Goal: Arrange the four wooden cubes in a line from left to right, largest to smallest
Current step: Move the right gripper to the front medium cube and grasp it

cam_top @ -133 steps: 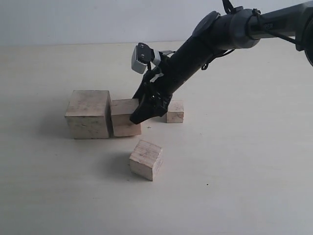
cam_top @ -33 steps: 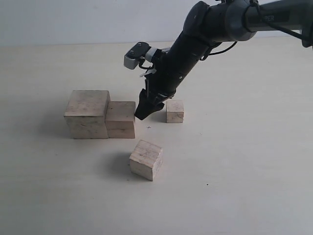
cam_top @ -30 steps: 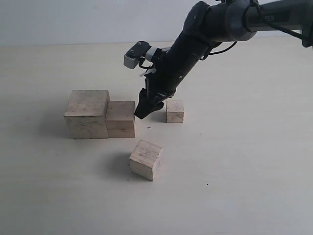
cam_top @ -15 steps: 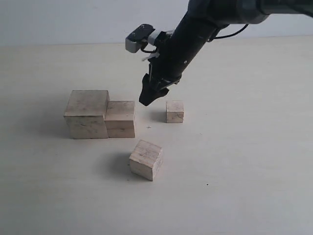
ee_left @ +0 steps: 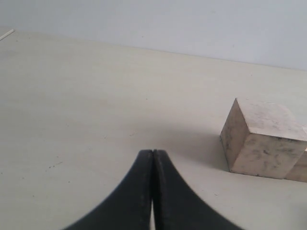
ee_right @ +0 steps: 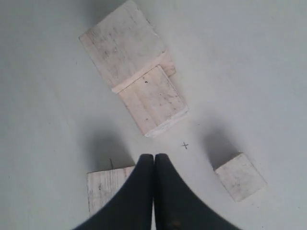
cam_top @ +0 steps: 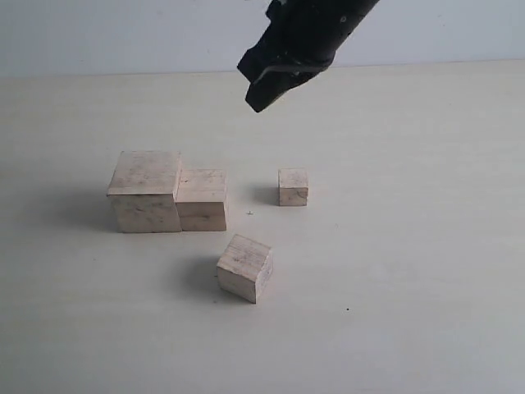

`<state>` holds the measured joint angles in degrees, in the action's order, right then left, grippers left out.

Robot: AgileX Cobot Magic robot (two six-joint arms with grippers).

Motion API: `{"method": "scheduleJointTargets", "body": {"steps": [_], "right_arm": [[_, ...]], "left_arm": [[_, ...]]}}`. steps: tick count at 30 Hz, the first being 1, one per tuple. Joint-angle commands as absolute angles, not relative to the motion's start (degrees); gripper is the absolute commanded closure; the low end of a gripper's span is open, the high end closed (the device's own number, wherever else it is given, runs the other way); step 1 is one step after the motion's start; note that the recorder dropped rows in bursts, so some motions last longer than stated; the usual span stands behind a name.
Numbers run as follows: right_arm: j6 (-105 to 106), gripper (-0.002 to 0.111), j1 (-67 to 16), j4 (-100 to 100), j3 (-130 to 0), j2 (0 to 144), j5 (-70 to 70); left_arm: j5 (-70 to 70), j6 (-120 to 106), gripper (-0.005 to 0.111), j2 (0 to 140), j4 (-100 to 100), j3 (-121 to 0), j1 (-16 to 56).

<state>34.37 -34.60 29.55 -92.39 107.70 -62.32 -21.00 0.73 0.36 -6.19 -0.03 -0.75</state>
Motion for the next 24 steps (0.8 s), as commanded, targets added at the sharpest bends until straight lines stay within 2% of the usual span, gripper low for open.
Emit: {"method": "scheduleJointTargets", "body": {"steps": [1,6,11,13,15,16,19,22,24], "right_arm": [[33.2,0.108,-34.6,29.7,-82.1,100.3,-54.5],[43.3,0.108,-34.6,34.5,-69.3,93.1,-45.9],[49.8,0.108,-35.9,40.0,-66.7,93.0,-48.0],[49.7,0.108,-40.0,39.7,-65.2,93.5,-48.0],[45.9,0.108,-45.6,34.7,-64.3,94.0,-46.1],[38.8,0.108,-49.1,25.4,-64.3,94.2,-44.9],[30.1,0.108,-52.3,11.6,-64.3,94.2,-45.1],[26.7,0.098,-52.3,10.4,-64.3,94.2,-45.6],[26.7,0.083,-52.3,13.8,-64.3,94.2,-45.9]], "left_arm": [[-20.7,0.7,0.107,0.0,-6.1,0.0,-0.4],[-20.7,0.7,0.107,0.0,-6.1,0.0,-0.4],[-20.7,0.7,0.107,0.0,-6.1,0.0,-0.4],[-20.7,0.7,0.107,0.0,-6.1,0.0,-0.4],[-20.7,0.7,0.107,0.0,-6.1,0.0,-0.4],[-20.7,0.7,0.107,0.0,-6.1,0.0,-0.4],[-20.7,0.7,0.107,0.0,-6.1,0.0,-0.4],[-20.7,0.7,0.107,0.0,-6.1,0.0,-0.4],[-20.7,0.7,0.107,0.0,-6.1,0.0,-0.4]]}}
